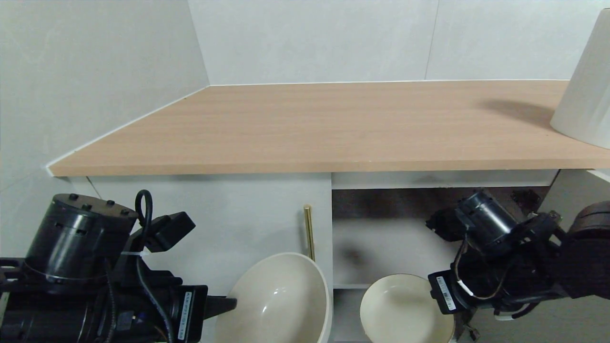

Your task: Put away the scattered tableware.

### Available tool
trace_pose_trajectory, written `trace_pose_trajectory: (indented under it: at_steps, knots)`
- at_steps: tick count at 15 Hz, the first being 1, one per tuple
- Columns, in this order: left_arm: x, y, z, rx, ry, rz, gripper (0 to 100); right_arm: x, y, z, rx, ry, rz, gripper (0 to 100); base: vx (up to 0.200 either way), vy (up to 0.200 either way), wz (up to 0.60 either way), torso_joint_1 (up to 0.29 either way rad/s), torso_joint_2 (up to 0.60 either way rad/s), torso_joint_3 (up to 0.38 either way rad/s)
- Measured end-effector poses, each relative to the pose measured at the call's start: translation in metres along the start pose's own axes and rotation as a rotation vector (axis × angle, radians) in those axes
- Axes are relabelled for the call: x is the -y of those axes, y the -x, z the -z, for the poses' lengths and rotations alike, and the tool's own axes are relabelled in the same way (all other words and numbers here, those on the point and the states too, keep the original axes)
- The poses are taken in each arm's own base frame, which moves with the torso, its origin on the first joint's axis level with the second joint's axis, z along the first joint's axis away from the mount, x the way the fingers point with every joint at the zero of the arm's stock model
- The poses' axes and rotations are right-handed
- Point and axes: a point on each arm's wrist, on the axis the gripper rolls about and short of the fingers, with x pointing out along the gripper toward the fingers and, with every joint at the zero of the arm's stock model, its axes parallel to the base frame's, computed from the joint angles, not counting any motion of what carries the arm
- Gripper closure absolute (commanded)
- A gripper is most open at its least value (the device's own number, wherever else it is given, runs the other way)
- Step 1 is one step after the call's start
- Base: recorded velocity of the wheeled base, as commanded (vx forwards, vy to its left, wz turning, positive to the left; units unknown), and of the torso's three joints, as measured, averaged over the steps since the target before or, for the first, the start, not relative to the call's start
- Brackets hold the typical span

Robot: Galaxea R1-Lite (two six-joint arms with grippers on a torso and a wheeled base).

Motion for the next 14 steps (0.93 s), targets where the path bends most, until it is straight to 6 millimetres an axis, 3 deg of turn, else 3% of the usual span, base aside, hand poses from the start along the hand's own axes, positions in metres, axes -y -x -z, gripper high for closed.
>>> trace_pose_trajectory:
  at_steps: [5, 14]
  knots:
    - [0.0, 0.0, 0.001, -0.002, -0.001, -0.001, 100, 0.01, -0.067, -0.007, 0.01, -0.058, 0.035, 100, 0.0, 0.0, 0.0, 0.0, 0.0, 0.0]
    - [-0.001, -0.003, 0.001, -0.015, 0.0, -0.004, 100, 0.041, -0.147, -0.028, 0.219, -0.277, 0.15, 100, 0.0, 0.0, 0.0, 0.0, 0.0, 0.0]
